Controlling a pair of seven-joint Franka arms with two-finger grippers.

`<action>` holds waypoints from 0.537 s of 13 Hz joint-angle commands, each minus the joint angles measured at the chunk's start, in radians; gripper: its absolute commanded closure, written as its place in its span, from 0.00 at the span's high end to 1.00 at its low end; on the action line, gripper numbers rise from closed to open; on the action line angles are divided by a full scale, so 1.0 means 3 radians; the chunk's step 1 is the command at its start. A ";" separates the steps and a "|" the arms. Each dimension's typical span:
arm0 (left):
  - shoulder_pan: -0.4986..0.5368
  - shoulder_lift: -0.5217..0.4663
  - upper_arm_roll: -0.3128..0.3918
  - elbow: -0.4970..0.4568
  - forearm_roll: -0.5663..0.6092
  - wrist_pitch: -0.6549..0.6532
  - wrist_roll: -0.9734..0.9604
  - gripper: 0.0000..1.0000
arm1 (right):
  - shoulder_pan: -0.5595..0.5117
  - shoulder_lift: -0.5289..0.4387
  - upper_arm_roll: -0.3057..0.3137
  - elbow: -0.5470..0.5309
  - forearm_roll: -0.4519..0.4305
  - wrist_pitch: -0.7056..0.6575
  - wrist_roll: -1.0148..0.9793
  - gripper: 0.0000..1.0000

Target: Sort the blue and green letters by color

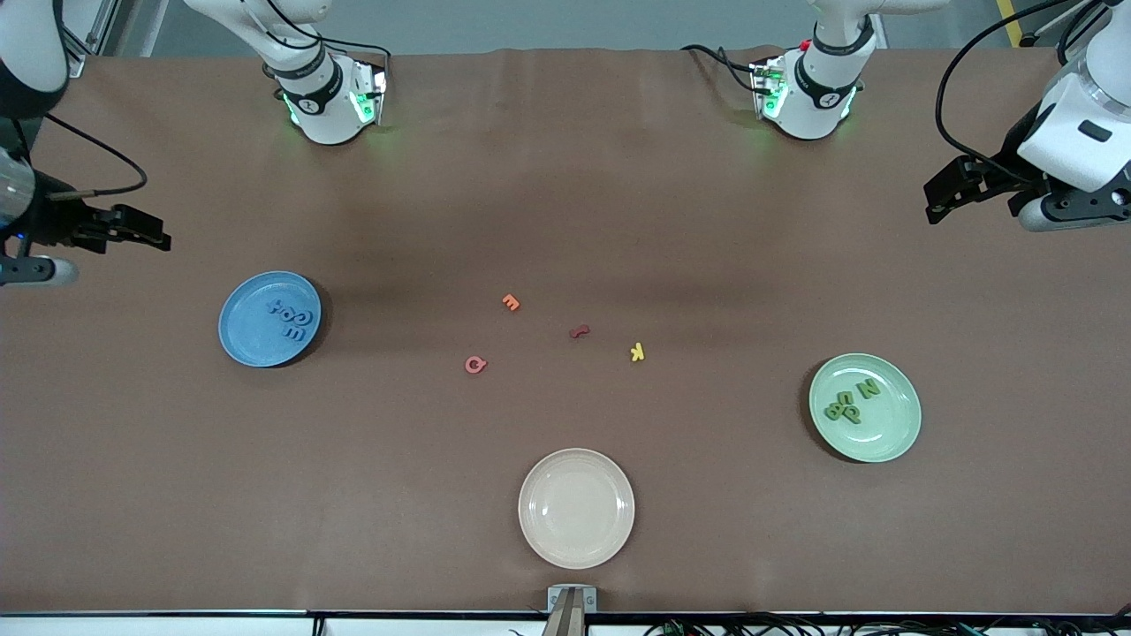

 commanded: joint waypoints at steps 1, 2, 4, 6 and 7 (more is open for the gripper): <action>-0.0001 -0.0042 0.0037 0.0013 -0.0002 0.0008 0.0116 1.00 | -0.0044 0.0004 0.0065 0.0158 -0.0020 -0.0062 0.0084 0.99; -0.0001 -0.0037 0.0042 0.0023 0.0004 0.0008 0.0182 1.00 | -0.0034 0.0009 0.0076 0.0239 -0.0019 -0.0062 0.0135 0.99; -0.0001 -0.0012 0.0042 0.0069 -0.0002 0.0008 0.0193 1.00 | -0.0034 0.0035 0.0060 0.0414 -0.0009 -0.0062 0.0130 1.00; -0.0001 -0.0012 0.0042 0.0069 -0.0002 -0.0007 0.0193 1.00 | -0.0019 0.0029 0.0076 0.0455 -0.0009 -0.0067 0.0135 1.00; -0.0001 -0.0012 0.0042 0.0069 -0.0002 -0.0043 0.0193 1.00 | -0.0019 0.0029 0.0076 0.0470 -0.0004 -0.0062 0.0130 1.00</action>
